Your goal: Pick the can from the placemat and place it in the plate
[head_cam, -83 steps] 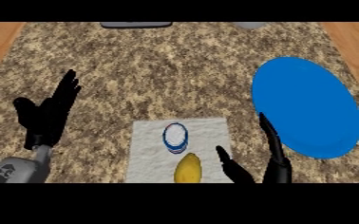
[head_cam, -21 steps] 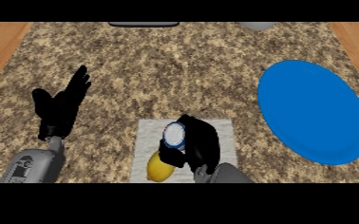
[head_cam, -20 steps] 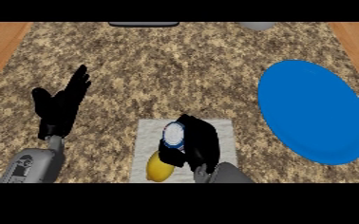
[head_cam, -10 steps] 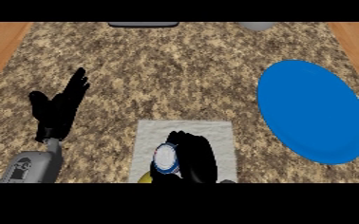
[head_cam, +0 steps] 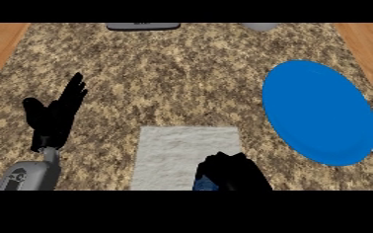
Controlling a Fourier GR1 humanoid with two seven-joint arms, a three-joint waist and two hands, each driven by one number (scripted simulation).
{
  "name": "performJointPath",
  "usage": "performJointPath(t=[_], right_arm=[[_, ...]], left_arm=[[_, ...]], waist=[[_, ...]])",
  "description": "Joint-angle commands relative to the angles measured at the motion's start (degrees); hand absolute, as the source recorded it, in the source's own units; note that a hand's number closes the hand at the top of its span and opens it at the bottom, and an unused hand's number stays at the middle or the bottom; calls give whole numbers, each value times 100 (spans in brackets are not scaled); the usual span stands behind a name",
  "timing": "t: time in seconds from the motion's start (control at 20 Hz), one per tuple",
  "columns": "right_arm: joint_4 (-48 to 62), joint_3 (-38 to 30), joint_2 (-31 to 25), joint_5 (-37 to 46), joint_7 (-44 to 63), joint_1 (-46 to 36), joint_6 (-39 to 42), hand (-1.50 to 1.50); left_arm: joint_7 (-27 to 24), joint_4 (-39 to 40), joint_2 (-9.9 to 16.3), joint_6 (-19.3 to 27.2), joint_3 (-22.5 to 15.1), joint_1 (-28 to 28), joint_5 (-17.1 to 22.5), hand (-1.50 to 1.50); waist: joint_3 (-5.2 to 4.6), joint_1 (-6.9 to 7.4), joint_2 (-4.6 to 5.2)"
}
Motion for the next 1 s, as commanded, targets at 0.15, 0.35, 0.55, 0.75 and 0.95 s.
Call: performJointPath(t=[0.15, 0.35, 0.55, 0.75, 0.95], right_arm=[[-1356, -1293, -1213, 556, 45, 726, -1051, 150], [-1567, -2125, -1563, -414, -141, 1343, -1432, 150], [-1421, -3076, -1898, -1675, -635, 1536, -1447, 150], [-645, -3815, -1868, -2553, -1308, 1466, -1307, 150], [889, -4407, -1725, -3261, -2493, 1296, -1304, 150]], left_arm=[[-50, -71, -8, -35, 56, 128, -3, 0], [230, -156, -32, 8, 90, -170, -7, 0], [148, -133, -51, -28, 117, -126, -89, 0], [524, -310, -141, 26, 18, -331, -171, 0], [-200, 30, -313, -58, -85, 59, -357, 0]], waist=[[0, 1, 29], [4, 70, 60], [1, 118, 69], [2, 138, 67], [3, 191, 85]])
